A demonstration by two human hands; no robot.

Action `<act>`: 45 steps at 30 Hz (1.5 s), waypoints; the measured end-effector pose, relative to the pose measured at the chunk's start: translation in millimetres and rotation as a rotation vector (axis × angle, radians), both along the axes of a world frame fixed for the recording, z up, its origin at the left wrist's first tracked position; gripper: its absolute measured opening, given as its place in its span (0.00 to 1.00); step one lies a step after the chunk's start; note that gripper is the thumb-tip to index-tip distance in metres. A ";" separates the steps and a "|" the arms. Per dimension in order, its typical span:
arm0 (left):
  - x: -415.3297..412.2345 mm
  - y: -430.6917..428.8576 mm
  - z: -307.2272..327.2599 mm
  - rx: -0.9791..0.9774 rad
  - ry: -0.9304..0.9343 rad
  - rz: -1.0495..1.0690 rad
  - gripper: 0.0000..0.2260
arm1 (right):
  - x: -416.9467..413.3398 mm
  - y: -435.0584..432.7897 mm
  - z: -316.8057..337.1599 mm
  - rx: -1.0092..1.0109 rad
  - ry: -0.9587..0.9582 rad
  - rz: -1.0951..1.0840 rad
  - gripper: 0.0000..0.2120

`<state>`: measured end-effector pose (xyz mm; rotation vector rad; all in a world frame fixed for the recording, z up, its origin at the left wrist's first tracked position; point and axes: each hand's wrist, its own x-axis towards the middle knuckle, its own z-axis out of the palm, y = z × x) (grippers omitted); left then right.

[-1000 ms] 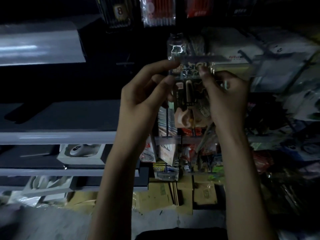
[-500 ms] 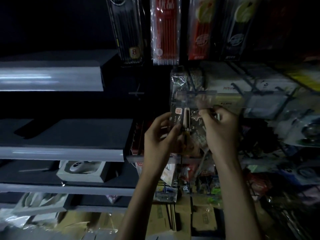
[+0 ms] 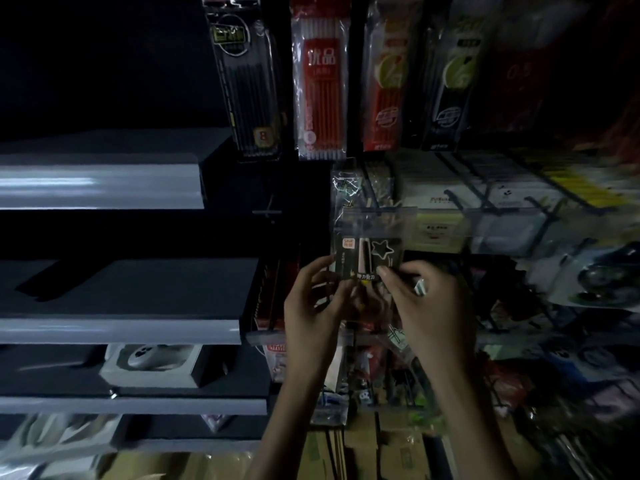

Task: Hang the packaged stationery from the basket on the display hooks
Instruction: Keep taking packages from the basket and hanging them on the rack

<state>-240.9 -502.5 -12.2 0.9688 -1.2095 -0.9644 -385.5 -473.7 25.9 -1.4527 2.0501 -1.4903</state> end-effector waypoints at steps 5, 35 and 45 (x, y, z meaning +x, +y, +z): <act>3.4 16.6 -10.3 0.006 -0.080 0.005 0.19 | -2.0 0.2 -9.3 0.006 -0.031 0.009 0.11; 5.0 -27.0 -2.7 -0.017 -0.219 -0.008 0.16 | 14.7 -55.6 -0.9 0.025 -0.051 -0.152 0.16; -0.7 -47.5 -8.9 -0.009 -0.246 0.093 0.11 | 14.3 -65.9 -5.9 -0.007 -0.092 -0.179 0.17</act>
